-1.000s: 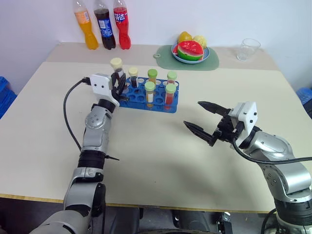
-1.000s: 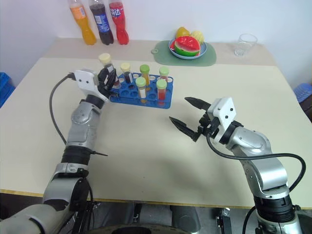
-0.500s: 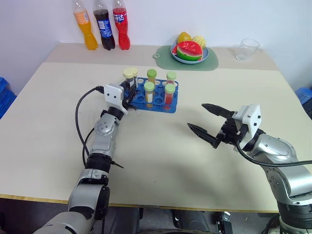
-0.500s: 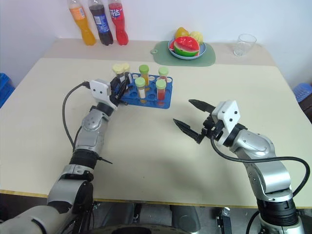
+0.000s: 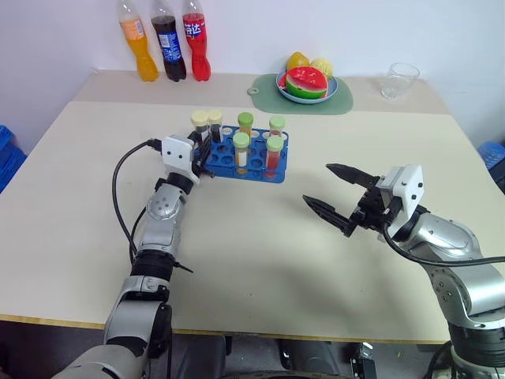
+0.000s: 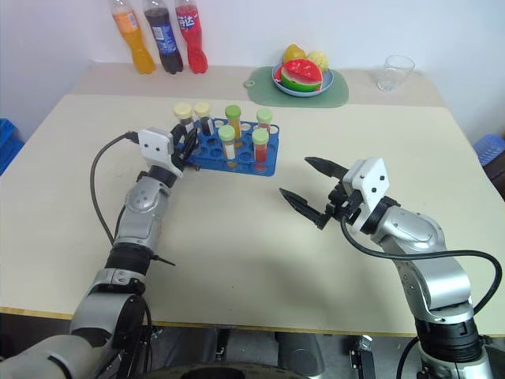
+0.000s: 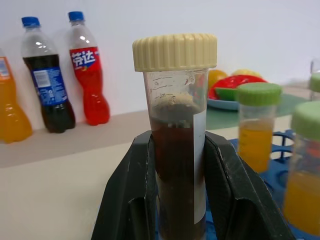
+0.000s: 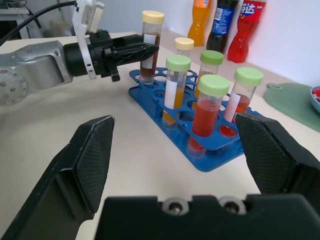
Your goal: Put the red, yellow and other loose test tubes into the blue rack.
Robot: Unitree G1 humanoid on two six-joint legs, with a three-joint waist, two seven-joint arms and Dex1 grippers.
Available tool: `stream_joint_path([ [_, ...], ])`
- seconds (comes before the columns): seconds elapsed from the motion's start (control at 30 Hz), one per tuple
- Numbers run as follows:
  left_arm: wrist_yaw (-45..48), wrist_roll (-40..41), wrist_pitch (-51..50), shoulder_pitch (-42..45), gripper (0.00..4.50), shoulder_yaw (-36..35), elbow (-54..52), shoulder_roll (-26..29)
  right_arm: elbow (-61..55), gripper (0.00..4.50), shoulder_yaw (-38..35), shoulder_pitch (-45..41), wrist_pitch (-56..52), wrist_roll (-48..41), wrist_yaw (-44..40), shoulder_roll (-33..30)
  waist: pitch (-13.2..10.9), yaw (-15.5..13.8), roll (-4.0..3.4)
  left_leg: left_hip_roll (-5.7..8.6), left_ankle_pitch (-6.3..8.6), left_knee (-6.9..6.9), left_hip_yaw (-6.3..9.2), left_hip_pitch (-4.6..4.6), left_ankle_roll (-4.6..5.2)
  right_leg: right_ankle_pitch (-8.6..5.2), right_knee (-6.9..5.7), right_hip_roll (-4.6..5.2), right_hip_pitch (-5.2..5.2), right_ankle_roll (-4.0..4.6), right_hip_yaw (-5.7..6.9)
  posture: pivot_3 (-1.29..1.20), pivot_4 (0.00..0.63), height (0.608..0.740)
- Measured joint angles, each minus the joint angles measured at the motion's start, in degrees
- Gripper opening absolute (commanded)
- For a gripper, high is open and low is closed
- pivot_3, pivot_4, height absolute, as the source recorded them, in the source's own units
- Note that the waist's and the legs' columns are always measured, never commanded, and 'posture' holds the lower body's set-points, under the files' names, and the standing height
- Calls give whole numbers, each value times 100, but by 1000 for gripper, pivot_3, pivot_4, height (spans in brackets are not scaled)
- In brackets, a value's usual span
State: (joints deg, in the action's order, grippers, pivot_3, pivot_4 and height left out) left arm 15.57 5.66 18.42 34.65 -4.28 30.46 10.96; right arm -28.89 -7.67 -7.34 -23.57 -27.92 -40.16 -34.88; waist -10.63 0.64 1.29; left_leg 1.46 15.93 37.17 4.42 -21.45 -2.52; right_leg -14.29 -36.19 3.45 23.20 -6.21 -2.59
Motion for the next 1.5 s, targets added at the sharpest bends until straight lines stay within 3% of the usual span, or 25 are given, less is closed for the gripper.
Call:
stream_joint_path([
  [0.67, 287, 5, 45, -1, 805, 61, 390, -266, 0, 4243, 0, 11, 11, 6, 56, -2, 0, -11, 1, 2, 0, 0, 1, -3, 1, 0, 1, 1, 0, 0, 2, 0, 150, 740],
  [0.9, 520, 206, 72, -298, 4176, 19, 241, -240, 63, 4243, 0, 145, 126, 11, 20, 2, 0, -2, 1, 0, 1, 0, 5, -4, 2, 0, 3, 1, 1, 0, 1, 0, 150, 740],
  [1.23, 414, 120, -1355, -1256, 4176, 136, -1677, 144, 267, 4243, 29, 146, 205, 199, 174, 16, 0, 9, 0, -5, 2, -1, 9, -2, 3, 0, 1, 0, 2, 0, 0, 0, 150, 740],
  [1.5, 1377, 922, -2855, -2575, 4176, -9, -3878, 1301, 326, 4243, -214, 879, 273, 403, 147, -38, -1, -7, -2, -20, 2, -2, 8, -3, 3, -2, 3, 7, 0, 3, 0, 0, 150, 740],
])
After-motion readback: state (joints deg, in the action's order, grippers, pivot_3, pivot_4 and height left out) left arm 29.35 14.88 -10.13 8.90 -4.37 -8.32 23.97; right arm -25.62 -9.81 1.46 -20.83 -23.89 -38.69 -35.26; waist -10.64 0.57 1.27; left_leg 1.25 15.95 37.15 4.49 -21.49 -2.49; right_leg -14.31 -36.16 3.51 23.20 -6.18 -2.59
